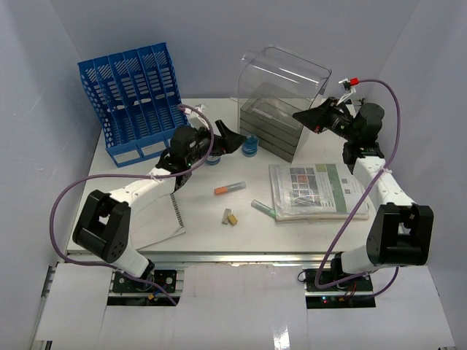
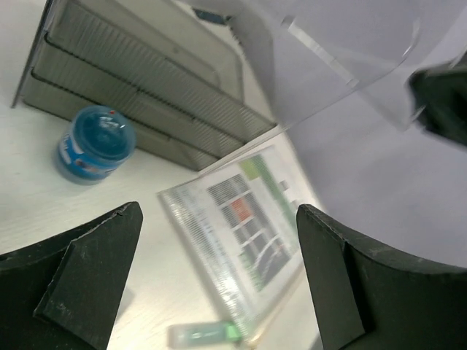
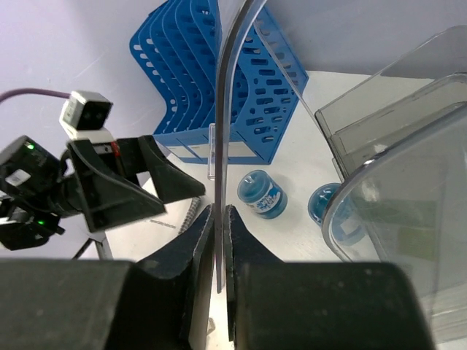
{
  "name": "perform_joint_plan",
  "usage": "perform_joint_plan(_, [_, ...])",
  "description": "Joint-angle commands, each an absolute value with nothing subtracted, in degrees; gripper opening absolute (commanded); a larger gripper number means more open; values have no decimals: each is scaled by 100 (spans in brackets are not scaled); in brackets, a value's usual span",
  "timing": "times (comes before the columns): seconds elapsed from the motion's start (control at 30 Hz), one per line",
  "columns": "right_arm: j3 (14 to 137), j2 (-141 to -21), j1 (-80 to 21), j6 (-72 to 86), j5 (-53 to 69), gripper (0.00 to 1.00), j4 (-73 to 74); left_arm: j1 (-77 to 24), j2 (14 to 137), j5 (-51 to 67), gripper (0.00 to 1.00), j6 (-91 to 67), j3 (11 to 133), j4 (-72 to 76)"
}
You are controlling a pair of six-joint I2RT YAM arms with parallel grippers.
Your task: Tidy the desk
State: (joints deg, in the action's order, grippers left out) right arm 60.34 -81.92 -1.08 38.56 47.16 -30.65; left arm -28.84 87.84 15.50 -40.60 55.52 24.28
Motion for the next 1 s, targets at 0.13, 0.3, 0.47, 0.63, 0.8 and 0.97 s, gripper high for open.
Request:
perform_joint_plan(0.13, [6640,-7943,113,4602,4837,11,-4055,-3015,9782,1650,98,-1698,6066,1990])
perform_joint_plan(0.3, [6697,-7998,136,4795,4882,11,-4193,-3085,10592,1393,97,-1062,6659,2120])
perform_joint_plan(0.47, [6721,-8075,141,4987,4937,11,-4317,-3101,11234,1395,96,-796,7234,2472])
perform_joint_plan(0.63, [6689,-8075,141,5103,4994,11,-4419,-3141,11985,1182,93,-630,7979,2231])
perform_joint_plan(0.8, [6627,-8051,141,5238,5045,11,-4571,-3260,12401,966,85,-528,8423,1993])
perform_joint_plan(0.97, [6584,-8033,141,5273,5089,11,-4623,-3287,12533,776,65,-614,8622,1837])
